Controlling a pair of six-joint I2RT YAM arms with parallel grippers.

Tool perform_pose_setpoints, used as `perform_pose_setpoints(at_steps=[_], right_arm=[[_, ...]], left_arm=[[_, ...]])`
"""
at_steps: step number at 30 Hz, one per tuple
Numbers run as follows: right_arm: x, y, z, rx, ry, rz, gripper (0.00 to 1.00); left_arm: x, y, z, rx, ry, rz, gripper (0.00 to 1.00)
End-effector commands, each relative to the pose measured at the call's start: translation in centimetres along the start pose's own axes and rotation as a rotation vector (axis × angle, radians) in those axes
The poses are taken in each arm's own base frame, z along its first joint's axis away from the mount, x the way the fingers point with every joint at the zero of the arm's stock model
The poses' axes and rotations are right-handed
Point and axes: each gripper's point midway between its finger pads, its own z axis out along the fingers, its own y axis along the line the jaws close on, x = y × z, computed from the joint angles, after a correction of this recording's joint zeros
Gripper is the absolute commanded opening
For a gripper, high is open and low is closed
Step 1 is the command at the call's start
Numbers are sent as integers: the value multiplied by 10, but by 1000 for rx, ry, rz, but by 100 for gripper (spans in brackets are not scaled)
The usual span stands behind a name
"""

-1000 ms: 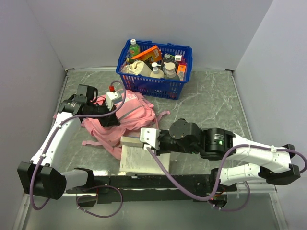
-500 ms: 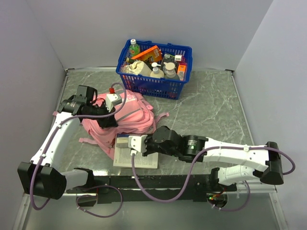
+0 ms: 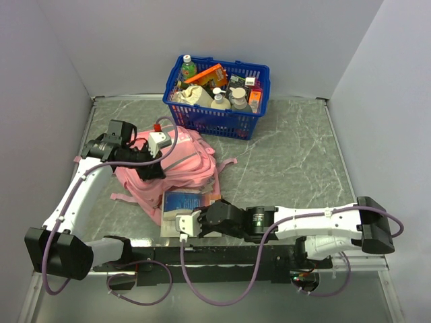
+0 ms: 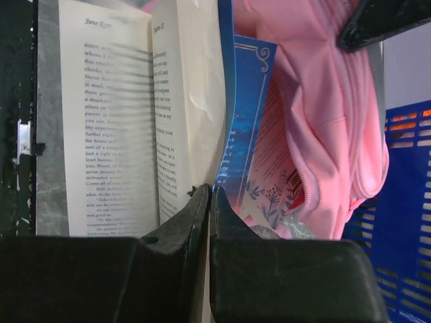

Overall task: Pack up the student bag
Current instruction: Place the book in the student bag.

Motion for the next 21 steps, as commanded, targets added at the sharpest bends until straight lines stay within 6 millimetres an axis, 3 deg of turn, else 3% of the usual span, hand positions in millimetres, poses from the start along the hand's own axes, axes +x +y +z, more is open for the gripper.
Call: perform_pose_setpoints(at_steps=[1, 7, 10, 16, 21], right_arm=[[48, 15, 6, -3, 172, -80, 0], [71, 48, -4, -93, 248, -49, 0], [84, 51, -13, -59, 274, -23, 0], [89, 35, -11, 22, 285, -12, 0], [68, 8, -3, 125, 206, -50, 0]], left_arm=[[-49, 9, -15, -47, -150, 130, 1], [-49, 8, -18, -57, -150, 134, 1], [-48, 8, -17, -54, -149, 132, 1], [-52, 7, -17, -43, -153, 122, 1], [-52, 6, -18, -47, -157, 122, 1]])
